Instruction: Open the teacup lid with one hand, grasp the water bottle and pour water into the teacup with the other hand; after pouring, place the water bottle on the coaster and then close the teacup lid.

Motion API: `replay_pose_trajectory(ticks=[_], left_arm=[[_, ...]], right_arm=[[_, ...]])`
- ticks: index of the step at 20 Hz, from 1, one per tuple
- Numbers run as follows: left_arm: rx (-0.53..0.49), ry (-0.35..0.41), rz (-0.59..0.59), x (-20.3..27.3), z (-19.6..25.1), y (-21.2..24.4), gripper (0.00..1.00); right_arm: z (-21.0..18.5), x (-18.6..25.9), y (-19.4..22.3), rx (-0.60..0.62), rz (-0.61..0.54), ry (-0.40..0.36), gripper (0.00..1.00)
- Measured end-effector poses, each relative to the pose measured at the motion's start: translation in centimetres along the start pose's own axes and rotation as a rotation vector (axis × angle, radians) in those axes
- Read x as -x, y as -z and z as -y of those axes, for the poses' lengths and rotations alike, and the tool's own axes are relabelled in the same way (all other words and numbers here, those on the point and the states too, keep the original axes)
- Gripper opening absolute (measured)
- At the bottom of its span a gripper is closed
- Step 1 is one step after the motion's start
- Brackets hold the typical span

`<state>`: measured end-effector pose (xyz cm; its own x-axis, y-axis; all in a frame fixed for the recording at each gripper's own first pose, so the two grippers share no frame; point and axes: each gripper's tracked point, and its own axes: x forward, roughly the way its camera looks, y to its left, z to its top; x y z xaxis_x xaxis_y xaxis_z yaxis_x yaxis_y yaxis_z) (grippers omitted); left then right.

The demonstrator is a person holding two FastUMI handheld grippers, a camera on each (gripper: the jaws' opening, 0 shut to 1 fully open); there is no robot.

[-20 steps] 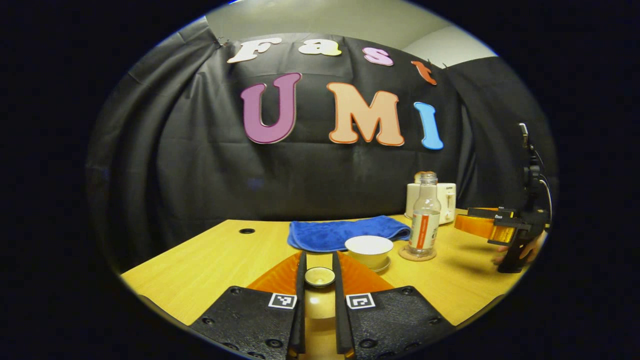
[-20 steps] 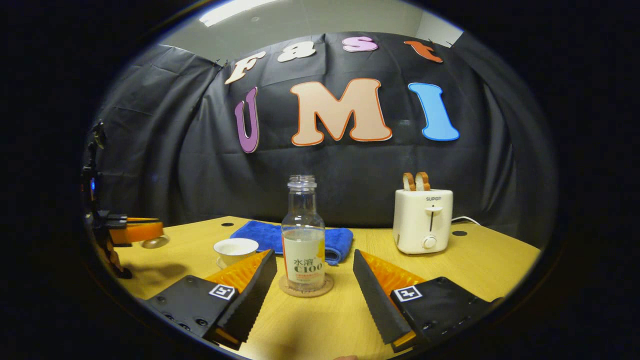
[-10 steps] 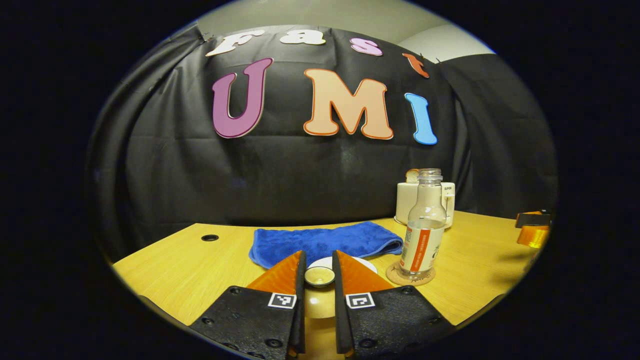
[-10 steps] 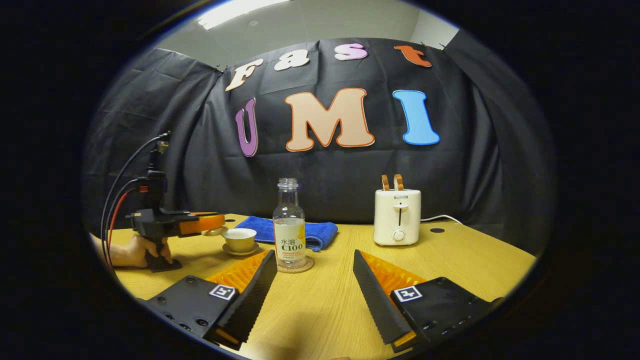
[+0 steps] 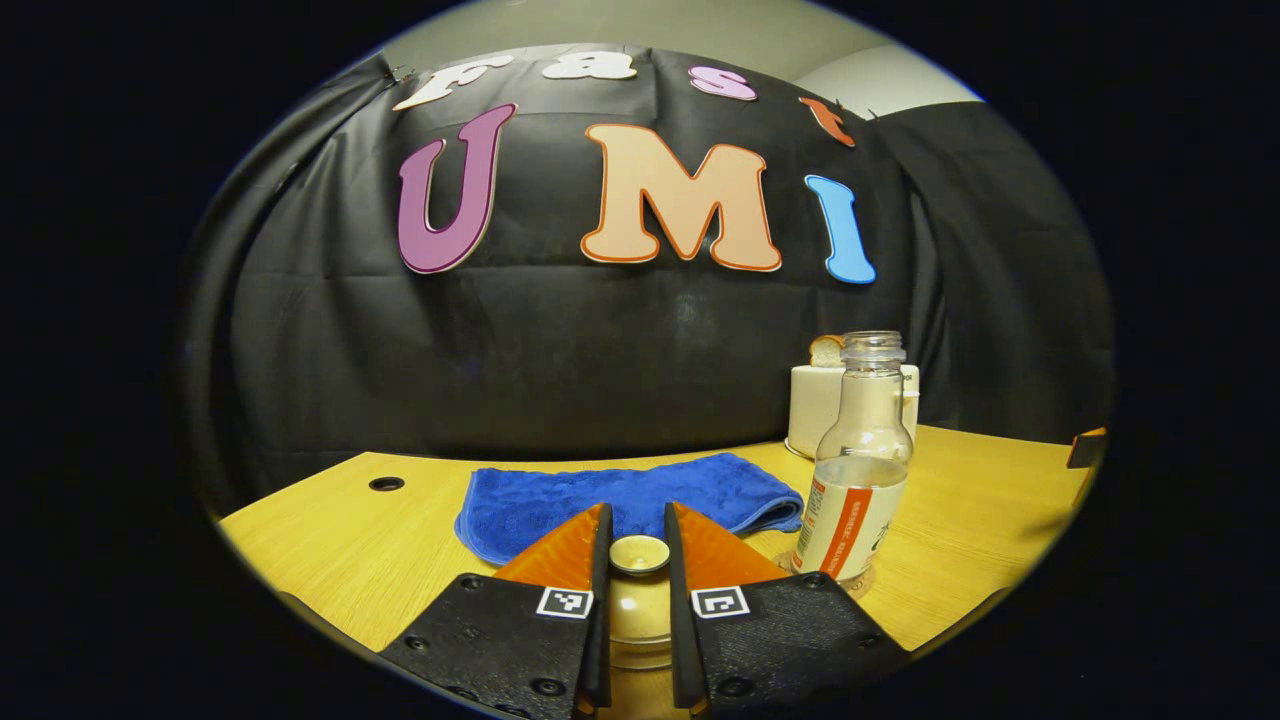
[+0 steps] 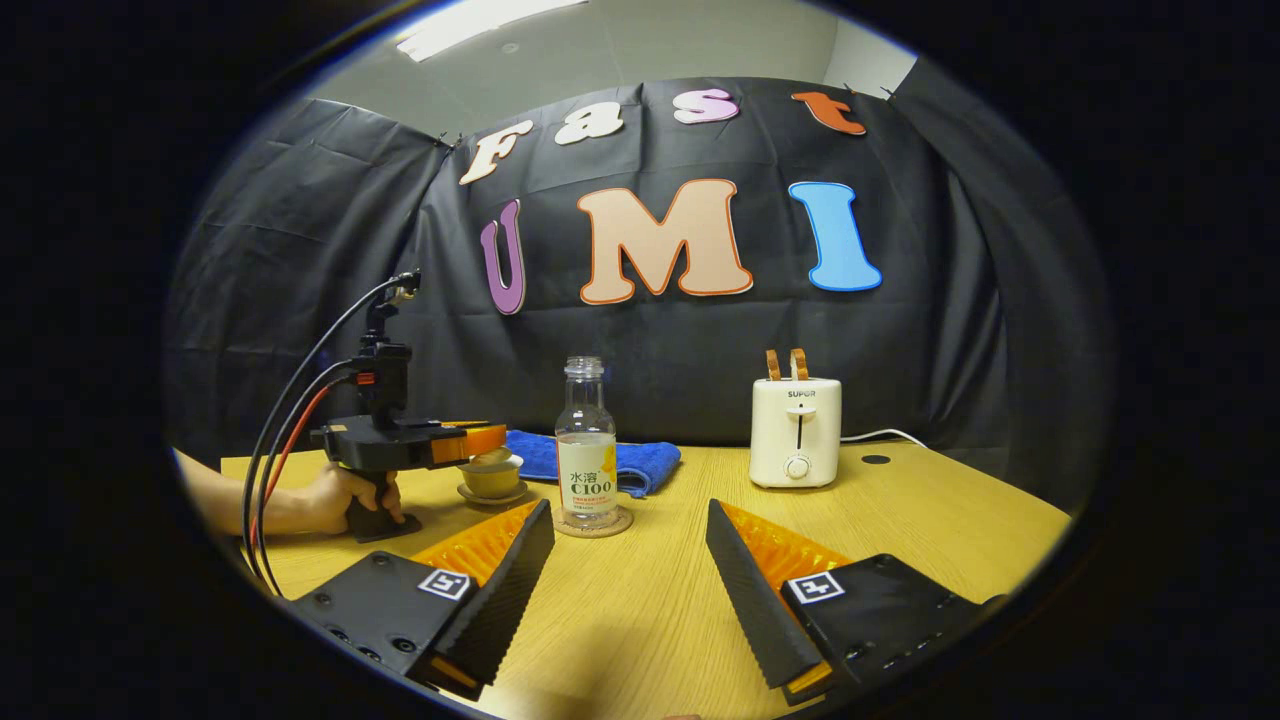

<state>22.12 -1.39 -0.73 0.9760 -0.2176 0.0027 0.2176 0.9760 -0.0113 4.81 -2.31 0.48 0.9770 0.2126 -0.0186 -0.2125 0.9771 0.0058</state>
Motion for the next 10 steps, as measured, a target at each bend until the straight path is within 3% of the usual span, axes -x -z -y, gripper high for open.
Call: replay_pose_trajectory(ticks=[10], left_arm=[[-0.008, -0.006, -0.01, -0.33, 0.06, 0.18, 0.22]], right_arm=[[-0.1, 0.13, 0.09, -0.001, -0.002, 0.003, 0.98]])
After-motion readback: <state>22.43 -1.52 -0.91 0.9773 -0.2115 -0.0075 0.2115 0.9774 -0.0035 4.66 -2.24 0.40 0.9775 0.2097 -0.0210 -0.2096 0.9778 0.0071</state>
